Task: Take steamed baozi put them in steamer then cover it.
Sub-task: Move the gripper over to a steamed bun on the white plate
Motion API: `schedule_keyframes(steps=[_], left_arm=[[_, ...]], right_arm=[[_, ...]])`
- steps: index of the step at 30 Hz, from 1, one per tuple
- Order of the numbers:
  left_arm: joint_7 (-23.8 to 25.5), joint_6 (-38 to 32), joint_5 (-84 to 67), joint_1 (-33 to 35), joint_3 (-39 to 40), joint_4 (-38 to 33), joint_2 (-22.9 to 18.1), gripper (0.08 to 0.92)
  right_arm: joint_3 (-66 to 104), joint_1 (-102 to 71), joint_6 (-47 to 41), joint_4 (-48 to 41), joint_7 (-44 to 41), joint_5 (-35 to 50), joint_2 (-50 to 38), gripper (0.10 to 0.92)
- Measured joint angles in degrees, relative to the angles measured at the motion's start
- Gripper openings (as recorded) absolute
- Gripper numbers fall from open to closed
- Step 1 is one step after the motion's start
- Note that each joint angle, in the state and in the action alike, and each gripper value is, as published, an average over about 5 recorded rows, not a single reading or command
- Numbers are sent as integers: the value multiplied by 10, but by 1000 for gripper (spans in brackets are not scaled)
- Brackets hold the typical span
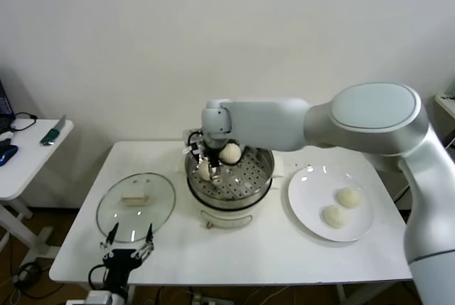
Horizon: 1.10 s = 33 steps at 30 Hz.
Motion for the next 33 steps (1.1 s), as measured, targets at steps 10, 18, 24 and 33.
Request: schedule_keyframes(steps=[10,18,24,33], left_arm=[[0,1,0,1,-1,-1,0,823],[0,0,0,-2,-1,4,4,823],[0,0,0,0,-2,3,1,823],[0,-1,4,7,-4,-2,-5,823]], right_arm=[[-31,90,36,85,-51,18,-116,823],[-69,131,68,158,-93,-11,-254,823],[-84,128,85,182,-105,-66,-349,823],[-68,77,91,185,-107,-153,-444,823]])
